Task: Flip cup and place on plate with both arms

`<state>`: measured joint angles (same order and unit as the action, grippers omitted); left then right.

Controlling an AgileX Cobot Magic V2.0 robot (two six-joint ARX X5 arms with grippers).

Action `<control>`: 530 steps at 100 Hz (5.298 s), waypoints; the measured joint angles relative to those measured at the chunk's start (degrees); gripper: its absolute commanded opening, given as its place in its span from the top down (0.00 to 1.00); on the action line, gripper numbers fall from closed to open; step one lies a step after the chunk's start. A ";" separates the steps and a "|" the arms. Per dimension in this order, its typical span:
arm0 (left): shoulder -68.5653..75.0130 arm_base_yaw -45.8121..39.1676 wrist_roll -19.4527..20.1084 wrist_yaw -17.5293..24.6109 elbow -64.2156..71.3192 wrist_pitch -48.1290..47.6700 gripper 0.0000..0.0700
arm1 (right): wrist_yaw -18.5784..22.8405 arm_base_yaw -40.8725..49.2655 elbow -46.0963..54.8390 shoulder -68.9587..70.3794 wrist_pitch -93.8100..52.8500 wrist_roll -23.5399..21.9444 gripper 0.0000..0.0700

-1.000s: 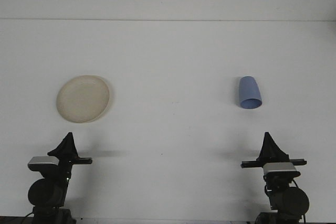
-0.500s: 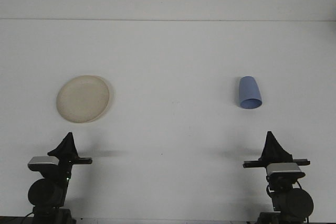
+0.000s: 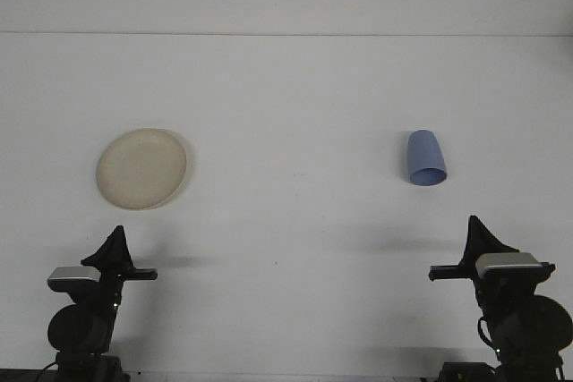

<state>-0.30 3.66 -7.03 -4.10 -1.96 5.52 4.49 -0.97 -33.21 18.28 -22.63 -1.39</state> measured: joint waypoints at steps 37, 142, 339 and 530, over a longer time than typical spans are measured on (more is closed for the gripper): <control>0.00 0.00 -0.02 0.00 0.00 -0.02 0.98 | 0.00 0.00 -18.51 19.93 -22.58 -0.28 0.99; 0.00 0.00 -0.02 0.00 0.00 0.00 0.98 | -0.15 0.00 -18.51 23.02 -24.79 -1.88 0.20; 0.00 0.00 -0.02 0.00 0.00 0.00 0.98 | 1.20 -9.42 4.24 69.33 59.36 -2.64 0.26; 0.00 0.00 -0.02 0.00 0.00 -0.02 0.98 | -10.56 16.50 -18.80 26.69 -19.47 -14.75 1.00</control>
<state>-0.30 3.66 -7.05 -4.10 -1.96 5.50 -6.07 15.53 -52.01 44.97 -42.11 -16.14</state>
